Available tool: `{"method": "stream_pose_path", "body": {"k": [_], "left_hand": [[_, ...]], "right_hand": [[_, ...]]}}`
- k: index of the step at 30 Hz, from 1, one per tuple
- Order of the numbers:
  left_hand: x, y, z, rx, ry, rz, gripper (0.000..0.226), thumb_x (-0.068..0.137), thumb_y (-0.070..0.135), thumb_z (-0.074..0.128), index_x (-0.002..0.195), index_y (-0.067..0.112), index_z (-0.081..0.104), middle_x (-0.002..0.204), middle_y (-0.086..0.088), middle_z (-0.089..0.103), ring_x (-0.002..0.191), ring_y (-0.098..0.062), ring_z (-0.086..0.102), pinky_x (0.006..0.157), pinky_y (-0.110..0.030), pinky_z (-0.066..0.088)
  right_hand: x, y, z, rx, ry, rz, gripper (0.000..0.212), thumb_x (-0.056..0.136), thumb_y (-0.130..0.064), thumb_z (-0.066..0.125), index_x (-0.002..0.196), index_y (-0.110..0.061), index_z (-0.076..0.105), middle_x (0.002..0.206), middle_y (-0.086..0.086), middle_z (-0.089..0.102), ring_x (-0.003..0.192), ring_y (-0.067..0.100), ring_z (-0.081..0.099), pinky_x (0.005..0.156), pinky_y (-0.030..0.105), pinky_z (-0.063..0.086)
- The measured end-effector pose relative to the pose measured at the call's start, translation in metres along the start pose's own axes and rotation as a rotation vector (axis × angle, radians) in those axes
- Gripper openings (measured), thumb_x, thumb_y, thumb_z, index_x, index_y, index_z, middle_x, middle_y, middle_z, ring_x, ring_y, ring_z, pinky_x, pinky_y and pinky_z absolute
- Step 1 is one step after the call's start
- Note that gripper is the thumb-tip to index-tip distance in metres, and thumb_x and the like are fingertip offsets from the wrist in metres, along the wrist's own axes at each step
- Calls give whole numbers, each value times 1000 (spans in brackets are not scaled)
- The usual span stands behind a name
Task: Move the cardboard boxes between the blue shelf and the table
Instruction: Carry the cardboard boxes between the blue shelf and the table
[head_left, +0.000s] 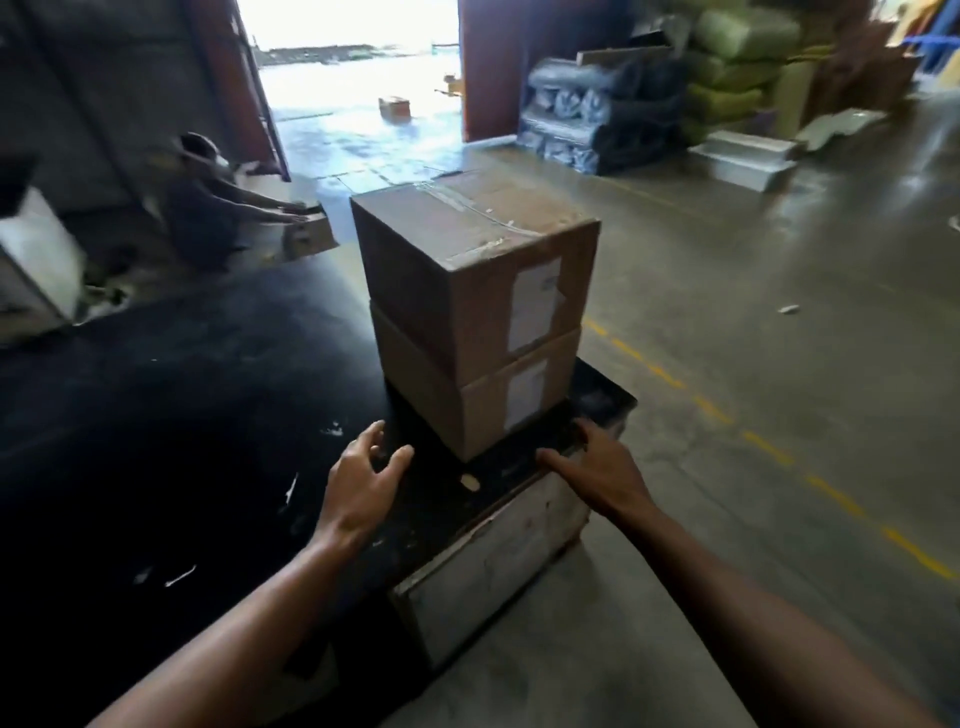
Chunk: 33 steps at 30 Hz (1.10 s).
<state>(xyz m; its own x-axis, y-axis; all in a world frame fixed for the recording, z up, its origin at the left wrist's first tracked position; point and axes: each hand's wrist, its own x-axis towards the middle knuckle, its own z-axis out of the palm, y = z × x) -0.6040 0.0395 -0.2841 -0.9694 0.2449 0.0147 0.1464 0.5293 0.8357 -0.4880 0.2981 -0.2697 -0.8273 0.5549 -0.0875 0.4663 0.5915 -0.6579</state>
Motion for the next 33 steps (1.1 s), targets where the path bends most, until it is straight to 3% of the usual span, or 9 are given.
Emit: {"method": "stream_pose_path", "body": {"k": [5,8,10,14,17,20,22,27,33], "left_hand": [[76,41,11,-95,7,66,69,87,51,66,144,19,45,138,-1,58,121,-10,55,106,-38,46],[120,75,28,-164,5,66,90,79,71,60,151,22,34,149,-6,47,135,-19,46,113,-43,38],[140,102,43,-213,30,90,94,81,67,59,155,22,23,157,-8,34,143,-21,34,117,-37,27],[171,139,69,-266,150,126,98,86,58,61,158,17,8,163,-7,13,146,-11,12,111,-20,8],[197,145,78,-322,236,94,112,77,75,59,157,24,0,164,-3,16,150,-17,12,123,-36,8],[223,131,82,-350,244,51,111,67,88,57,151,44,-1,160,0,27,148,-19,25,120,-47,24],[232,128,79,-382,199,40,106,67,84,61,149,50,3,158,-1,33,144,-19,33,117,-48,31],[244,135,75,-497,182,99,95,75,55,67,155,33,21,137,6,59,122,-8,58,109,-41,42],[265,146,74,-596,143,106,68,85,29,63,148,25,38,138,-5,59,126,-24,57,110,-52,39]], "right_hand": [[81,-25,-40,94,93,-84,61,85,-45,73,134,-13,55,129,6,62,116,26,60,82,24,42],[127,-31,-72,92,184,-68,82,81,-56,71,143,-9,46,142,9,53,125,26,55,94,31,45],[155,-30,-91,76,229,-58,93,77,-67,68,146,-11,43,145,11,51,130,27,52,103,38,44],[207,-37,-119,101,260,-46,101,73,-77,61,148,-13,40,145,13,51,129,30,53,103,43,46],[251,-47,-130,127,224,-83,104,72,-81,58,149,-13,39,147,12,50,130,29,52,105,44,44],[296,-55,-133,207,137,-134,85,79,-71,62,140,-14,51,135,7,60,122,24,58,102,40,47],[324,-60,-133,290,52,-159,76,78,-68,67,132,-15,58,124,2,66,112,18,62,98,37,50],[371,-56,-122,552,-164,-149,95,63,-64,81,140,-15,52,129,2,64,108,15,65,95,33,54],[388,-48,-119,679,-184,-221,85,79,-44,78,150,-26,36,123,-4,62,104,11,65,91,30,56]]}}
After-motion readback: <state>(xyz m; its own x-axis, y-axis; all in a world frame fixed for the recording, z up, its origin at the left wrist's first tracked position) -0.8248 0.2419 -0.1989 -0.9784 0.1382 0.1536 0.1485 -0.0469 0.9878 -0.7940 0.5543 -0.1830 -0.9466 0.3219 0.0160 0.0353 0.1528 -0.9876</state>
